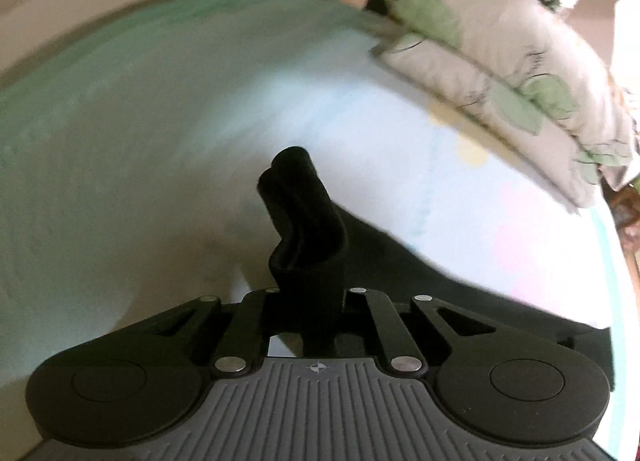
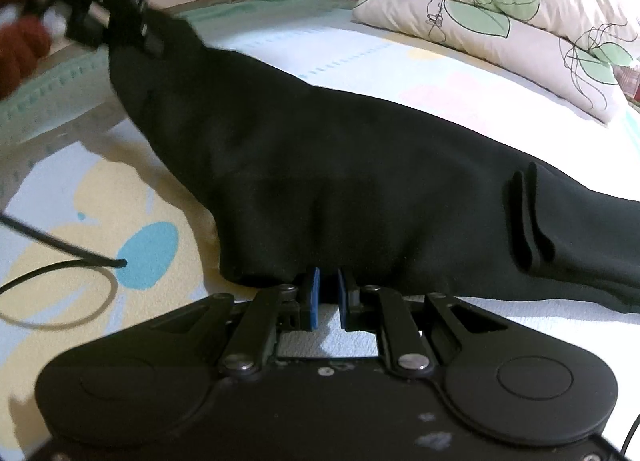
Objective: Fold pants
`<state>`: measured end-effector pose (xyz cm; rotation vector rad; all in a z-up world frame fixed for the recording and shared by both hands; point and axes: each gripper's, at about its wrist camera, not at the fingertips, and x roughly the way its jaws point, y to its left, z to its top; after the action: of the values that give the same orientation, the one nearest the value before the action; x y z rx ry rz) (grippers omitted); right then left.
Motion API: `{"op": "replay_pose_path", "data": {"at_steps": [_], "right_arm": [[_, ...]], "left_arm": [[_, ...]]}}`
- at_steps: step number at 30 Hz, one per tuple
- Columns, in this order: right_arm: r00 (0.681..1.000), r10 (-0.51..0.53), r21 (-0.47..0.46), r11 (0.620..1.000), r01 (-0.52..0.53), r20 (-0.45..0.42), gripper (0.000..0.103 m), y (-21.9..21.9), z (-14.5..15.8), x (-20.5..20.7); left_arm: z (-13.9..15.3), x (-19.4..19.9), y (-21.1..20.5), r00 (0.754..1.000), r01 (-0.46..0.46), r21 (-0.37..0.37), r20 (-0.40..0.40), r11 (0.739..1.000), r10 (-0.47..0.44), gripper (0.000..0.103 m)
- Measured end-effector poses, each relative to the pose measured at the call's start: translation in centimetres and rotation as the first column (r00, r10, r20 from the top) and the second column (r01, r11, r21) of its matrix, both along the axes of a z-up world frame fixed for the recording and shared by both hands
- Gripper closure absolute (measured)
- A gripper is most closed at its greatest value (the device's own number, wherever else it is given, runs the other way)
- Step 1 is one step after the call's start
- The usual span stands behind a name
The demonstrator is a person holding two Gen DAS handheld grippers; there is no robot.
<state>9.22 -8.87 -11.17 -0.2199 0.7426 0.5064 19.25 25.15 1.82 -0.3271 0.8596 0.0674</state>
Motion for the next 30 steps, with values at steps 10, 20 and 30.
{"op": "replay_pose_path", "data": {"at_steps": [10,20,30], "right_arm": [[0.999,-0.002,0.040,0.999,0.000,0.044,0.090,-0.9,-0.7,-1.2],[0.997,0.037,0.034,0.999,-0.040,0.071,0.093,-2.3,-0.2,-2.3],[0.971,-0.238,0.128,0.964,0.232,0.035,0.090,-16.0,4.7,1.3]], "left_arm": [[8.4,-1.0,-10.5,0.965,0.192,0.158,0.151,0.968,-0.216,0.094],[7.4,0.4,-25.1,0.887,0.407,0.236,0.129,0.882,-0.444,0.094],[3.7,0.8,-33.6,0.865,0.465,0.185,0.114,0.865,-0.489,0.094]]}}
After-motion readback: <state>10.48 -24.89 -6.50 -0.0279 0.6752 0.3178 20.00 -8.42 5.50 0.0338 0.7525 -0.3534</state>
